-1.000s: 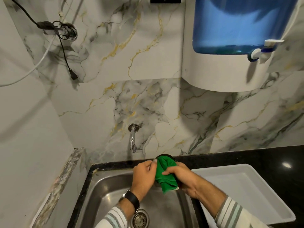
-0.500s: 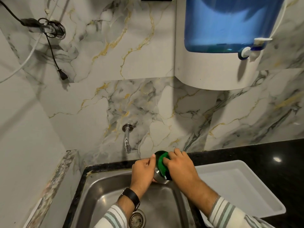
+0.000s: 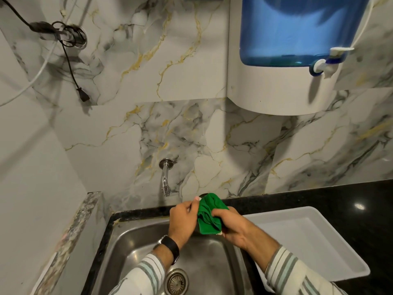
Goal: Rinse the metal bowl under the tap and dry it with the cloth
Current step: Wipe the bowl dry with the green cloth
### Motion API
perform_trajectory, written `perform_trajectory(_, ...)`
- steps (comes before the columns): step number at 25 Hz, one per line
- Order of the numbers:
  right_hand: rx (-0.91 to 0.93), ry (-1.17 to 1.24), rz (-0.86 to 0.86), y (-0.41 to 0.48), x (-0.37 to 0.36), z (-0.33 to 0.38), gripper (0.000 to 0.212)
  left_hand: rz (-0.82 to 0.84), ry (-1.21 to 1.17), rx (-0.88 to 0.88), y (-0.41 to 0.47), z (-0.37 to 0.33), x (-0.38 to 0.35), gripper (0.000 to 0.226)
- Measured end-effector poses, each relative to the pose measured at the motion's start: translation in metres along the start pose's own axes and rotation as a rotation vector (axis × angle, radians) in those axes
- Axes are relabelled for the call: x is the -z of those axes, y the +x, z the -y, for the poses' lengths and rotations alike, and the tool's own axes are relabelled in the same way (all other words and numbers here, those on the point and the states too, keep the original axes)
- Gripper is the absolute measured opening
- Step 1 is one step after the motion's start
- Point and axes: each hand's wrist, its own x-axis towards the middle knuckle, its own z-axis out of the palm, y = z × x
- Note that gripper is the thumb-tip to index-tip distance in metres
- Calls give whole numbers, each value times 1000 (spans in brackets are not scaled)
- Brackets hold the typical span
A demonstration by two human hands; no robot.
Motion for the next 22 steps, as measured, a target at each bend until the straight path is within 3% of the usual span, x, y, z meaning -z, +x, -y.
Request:
perform_trajectory(3,505,-581,-192,14,0,-5,41,47,-24,51,1,0,-1,55)
perform_trajectory(6,1080,-1408,-231,19,14,2,62,69,-113,82,1,-4,-1,49)
perform_trajectory(8,1217,-1867,-288,16,16,10,55,12,-72,56,5,-11,4,50)
perform_trajectory(9,1169,-1947,-263,15,15,11,49,-16,-24,36,5,-18,7,51)
perform_trajectory(11,928,-1740,-153,9,13,14,33,-62,74,-32,7,-24,10,52)
perform_trajectory(13,588,-1169,-52,9,9,12,17,-84,127,-59,8,-20,8,53)
perform_trajectory(15,291,-518,-56,10,3,10,24,-87,83,-44,7,-17,5,55)
perform_trajectory(17,51,-6,74,7,2,7,36,-64,64,-43,11,-14,4,58)
perform_trajectory(19,-44,357,206,1,11,9,43,-11,65,-36,16,-11,7,53)
perform_trajectory(22,77,616,192,-4,25,25,42,53,35,40,16,-8,12,32)
